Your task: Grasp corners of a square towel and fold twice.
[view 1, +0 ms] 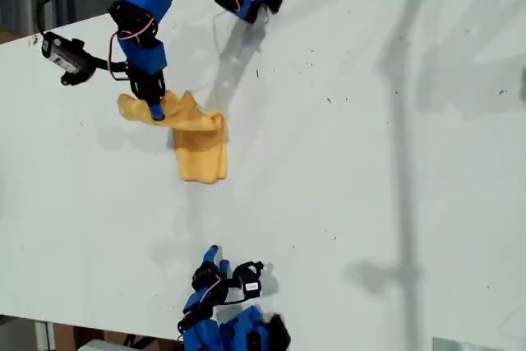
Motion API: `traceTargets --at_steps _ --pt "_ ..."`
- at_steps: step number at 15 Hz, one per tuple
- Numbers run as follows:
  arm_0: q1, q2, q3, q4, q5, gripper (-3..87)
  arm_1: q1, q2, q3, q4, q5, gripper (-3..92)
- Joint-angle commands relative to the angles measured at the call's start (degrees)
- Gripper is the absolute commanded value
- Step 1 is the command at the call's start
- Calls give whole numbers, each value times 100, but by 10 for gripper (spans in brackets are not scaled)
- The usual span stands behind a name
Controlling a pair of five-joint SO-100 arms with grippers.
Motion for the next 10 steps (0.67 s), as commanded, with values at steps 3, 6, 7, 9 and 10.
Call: traceTargets --at_steps 3,6,7,9,10 --pt "35 -9 -290 -114 70 173 -176 -2610 -2294 -229 -185 -1" --pt "35 -9 -290 -123 79 173 -176 -3920 -2988 -167 -132 -1" --pt "35 -9 -290 -123 88 173 -176 -4368 -3322 0 -70 -1" --pt "26 -9 -290 -132 97 173 -211 -5159 -3955 220 -26 -1" --pt "26 -18 -290 -132 97 173 -237 -5432 -4210 264 -26 -1"
